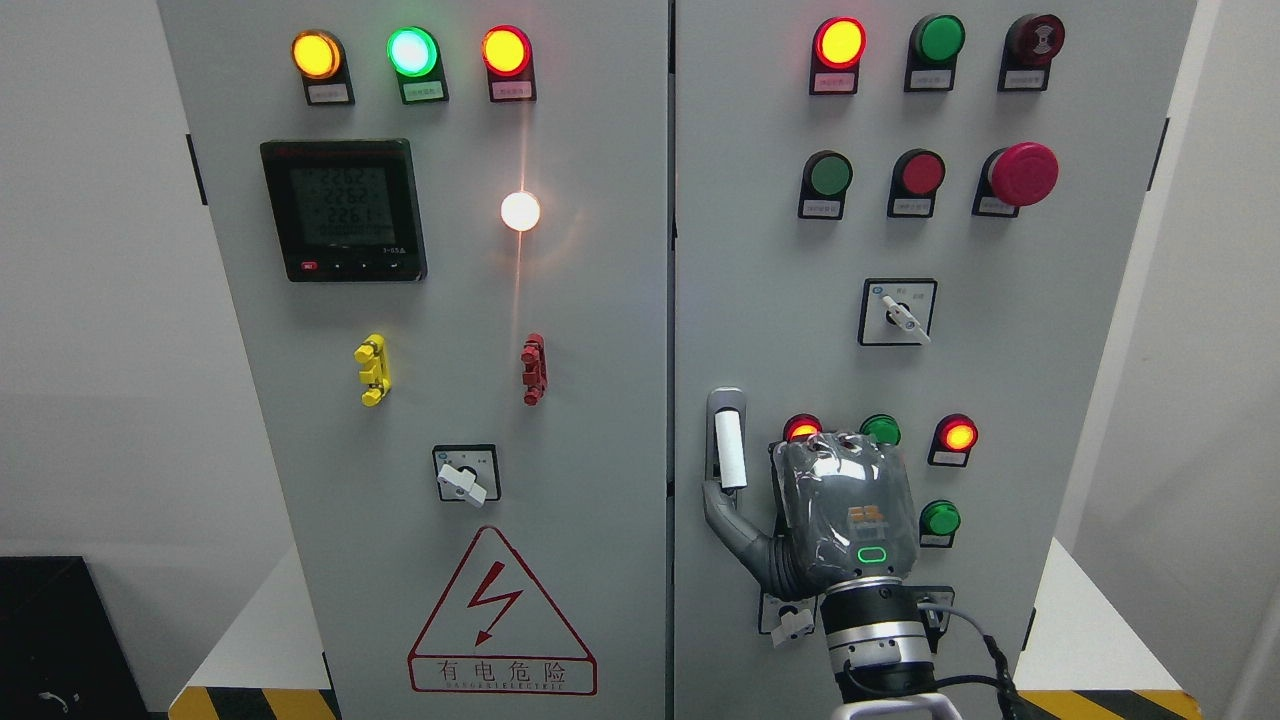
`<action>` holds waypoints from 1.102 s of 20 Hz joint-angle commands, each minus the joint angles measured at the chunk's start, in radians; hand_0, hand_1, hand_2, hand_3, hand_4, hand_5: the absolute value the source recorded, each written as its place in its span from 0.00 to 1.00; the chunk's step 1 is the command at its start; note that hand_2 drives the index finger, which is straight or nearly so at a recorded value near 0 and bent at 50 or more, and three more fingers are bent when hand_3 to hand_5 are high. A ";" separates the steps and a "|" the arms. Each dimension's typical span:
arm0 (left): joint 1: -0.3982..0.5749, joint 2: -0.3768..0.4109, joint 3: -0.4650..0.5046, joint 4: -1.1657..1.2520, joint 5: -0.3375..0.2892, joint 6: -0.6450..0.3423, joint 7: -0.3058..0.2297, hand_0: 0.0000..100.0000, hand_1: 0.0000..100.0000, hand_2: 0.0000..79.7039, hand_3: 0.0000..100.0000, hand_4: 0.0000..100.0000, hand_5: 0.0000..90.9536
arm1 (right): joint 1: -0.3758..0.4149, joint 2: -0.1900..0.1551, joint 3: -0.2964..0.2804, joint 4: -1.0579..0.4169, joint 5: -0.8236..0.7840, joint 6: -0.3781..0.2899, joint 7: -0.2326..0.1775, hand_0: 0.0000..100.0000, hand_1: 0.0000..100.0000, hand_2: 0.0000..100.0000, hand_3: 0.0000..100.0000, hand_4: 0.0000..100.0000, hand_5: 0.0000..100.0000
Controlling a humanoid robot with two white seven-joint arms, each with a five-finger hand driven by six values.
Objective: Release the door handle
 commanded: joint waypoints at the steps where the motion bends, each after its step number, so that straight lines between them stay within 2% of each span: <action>1: 0.018 0.000 0.000 -0.001 0.000 0.000 0.000 0.12 0.56 0.00 0.00 0.00 0.00 | 0.002 0.001 -0.003 -0.001 0.000 0.001 -0.005 0.37 0.21 0.95 1.00 0.92 0.99; 22: 0.018 0.000 0.000 0.001 0.000 0.000 0.000 0.12 0.56 0.00 0.00 0.00 0.00 | 0.003 0.000 -0.010 -0.006 -0.003 0.019 -0.005 0.42 0.22 0.95 1.00 0.92 0.99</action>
